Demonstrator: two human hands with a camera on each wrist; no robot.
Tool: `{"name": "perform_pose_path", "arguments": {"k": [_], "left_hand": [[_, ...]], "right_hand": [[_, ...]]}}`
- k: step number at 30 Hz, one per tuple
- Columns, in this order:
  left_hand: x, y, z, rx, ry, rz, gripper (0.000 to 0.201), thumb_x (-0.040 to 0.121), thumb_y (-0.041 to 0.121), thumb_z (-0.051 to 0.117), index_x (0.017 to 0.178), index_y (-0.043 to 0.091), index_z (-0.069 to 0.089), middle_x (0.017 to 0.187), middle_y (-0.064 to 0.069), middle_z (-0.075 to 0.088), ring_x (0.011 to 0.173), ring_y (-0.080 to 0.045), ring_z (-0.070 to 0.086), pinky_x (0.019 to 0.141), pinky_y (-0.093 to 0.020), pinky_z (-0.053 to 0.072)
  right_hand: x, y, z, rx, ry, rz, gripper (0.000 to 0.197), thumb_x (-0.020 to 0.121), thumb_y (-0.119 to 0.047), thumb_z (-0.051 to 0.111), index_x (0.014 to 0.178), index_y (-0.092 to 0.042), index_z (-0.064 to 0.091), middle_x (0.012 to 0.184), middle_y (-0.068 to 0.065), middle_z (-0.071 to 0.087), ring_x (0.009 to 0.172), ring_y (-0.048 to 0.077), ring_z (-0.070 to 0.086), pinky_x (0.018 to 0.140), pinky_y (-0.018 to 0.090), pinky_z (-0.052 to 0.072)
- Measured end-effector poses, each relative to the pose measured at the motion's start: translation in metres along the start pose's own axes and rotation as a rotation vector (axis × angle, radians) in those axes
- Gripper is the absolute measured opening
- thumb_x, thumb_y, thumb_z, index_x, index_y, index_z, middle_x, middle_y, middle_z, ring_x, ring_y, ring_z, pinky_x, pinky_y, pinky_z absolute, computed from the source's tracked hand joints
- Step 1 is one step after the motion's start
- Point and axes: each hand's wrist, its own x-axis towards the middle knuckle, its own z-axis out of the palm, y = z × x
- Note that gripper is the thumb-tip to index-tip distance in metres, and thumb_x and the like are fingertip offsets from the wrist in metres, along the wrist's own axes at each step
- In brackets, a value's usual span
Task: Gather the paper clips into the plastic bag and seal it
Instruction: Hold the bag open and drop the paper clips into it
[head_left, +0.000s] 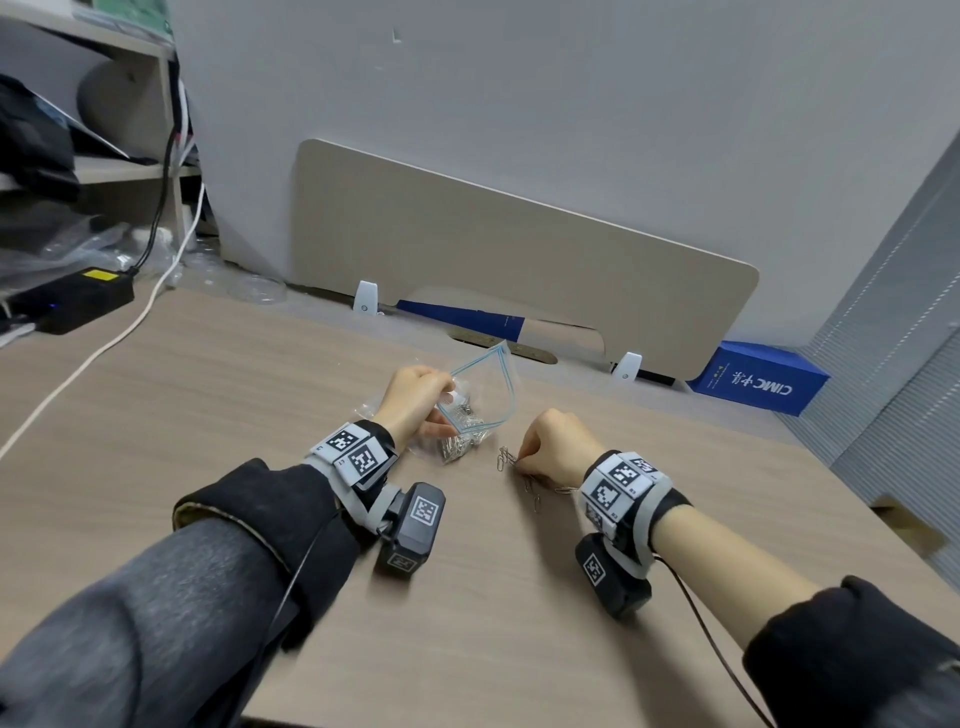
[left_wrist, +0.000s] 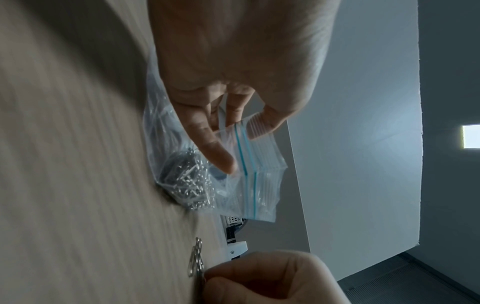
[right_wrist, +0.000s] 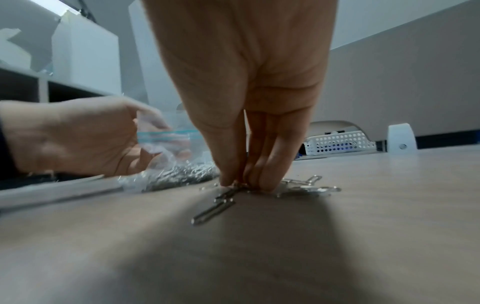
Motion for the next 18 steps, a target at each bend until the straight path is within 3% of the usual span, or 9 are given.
{"name": "perform_pose_path", "arguments": {"k": [3, 6, 10, 13, 16, 18], "left_hand": [[0.000, 0.000, 0.000, 0.002, 0.000, 0.002, 0.027, 0.091, 0.008, 0.051, 0.114, -0.005, 0.057, 0.094, -0.011, 0.056, 0.054, -0.019, 0.052, 0.046, -0.029, 0.055], [0.001, 0.000, 0.001, 0.013, -0.002, 0.002, 0.027, 0.092, 0.008, 0.051, 0.115, -0.004, 0.058, 0.094, -0.011, 0.057, 0.056, -0.020, 0.053, 0.049, -0.029, 0.056], [0.001, 0.000, 0.001, 0.020, 0.001, -0.006, 0.027, 0.092, 0.009, 0.051, 0.114, -0.004, 0.058, 0.096, -0.012, 0.058, 0.057, -0.021, 0.055, 0.048, -0.029, 0.056], [0.000, 0.001, 0.000, 0.017, 0.003, -0.006, 0.027, 0.091, 0.008, 0.052, 0.115, -0.005, 0.058, 0.096, -0.012, 0.058, 0.055, -0.021, 0.054, 0.046, -0.029, 0.055], [-0.001, 0.001, 0.001, 0.009, 0.004, -0.009, 0.027, 0.091, 0.008, 0.052, 0.114, -0.005, 0.057, 0.095, -0.012, 0.057, 0.054, -0.021, 0.053, 0.047, -0.030, 0.056], [-0.001, 0.001, 0.001, 0.004, 0.006, -0.010, 0.027, 0.091, 0.007, 0.052, 0.114, -0.005, 0.057, 0.095, -0.012, 0.057, 0.054, -0.022, 0.053, 0.045, -0.029, 0.055]], "right_hand": [[-0.004, 0.011, -0.015, 0.111, 0.052, 0.062, 0.008, 0.084, -0.010, 0.069, 0.076, -0.010, 0.070, 0.061, 0.000, 0.064, 0.054, 0.014, 0.061, 0.064, 0.032, 0.058], [-0.010, 0.031, -0.027, 0.112, 0.030, 0.182, 0.004, 0.086, -0.005, 0.064, 0.088, -0.008, 0.067, 0.075, 0.007, 0.066, 0.066, 0.027, 0.069, 0.063, 0.035, 0.061], [-0.017, 0.034, -0.017, 0.030, -0.089, 0.243, 0.019, 0.080, 0.000, 0.058, 0.065, -0.010, 0.065, 0.061, 0.006, 0.059, 0.071, 0.028, 0.059, 0.059, 0.027, 0.046], [-0.016, 0.023, -0.009, 0.065, -0.072, 0.173, 0.022, 0.080, 0.005, 0.055, 0.084, -0.004, 0.075, 0.077, 0.010, 0.069, 0.075, 0.024, 0.062, 0.068, 0.029, 0.051], [-0.015, 0.020, -0.013, 0.114, -0.070, 0.150, 0.024, 0.081, 0.006, 0.055, 0.094, 0.000, 0.074, 0.065, -0.003, 0.063, 0.061, 0.014, 0.059, 0.065, 0.029, 0.055], [-0.018, 0.028, -0.022, 0.155, -0.035, 0.197, 0.022, 0.084, 0.006, 0.053, 0.095, 0.000, 0.071, 0.070, 0.004, 0.066, 0.060, 0.019, 0.063, 0.063, 0.033, 0.059]]}}
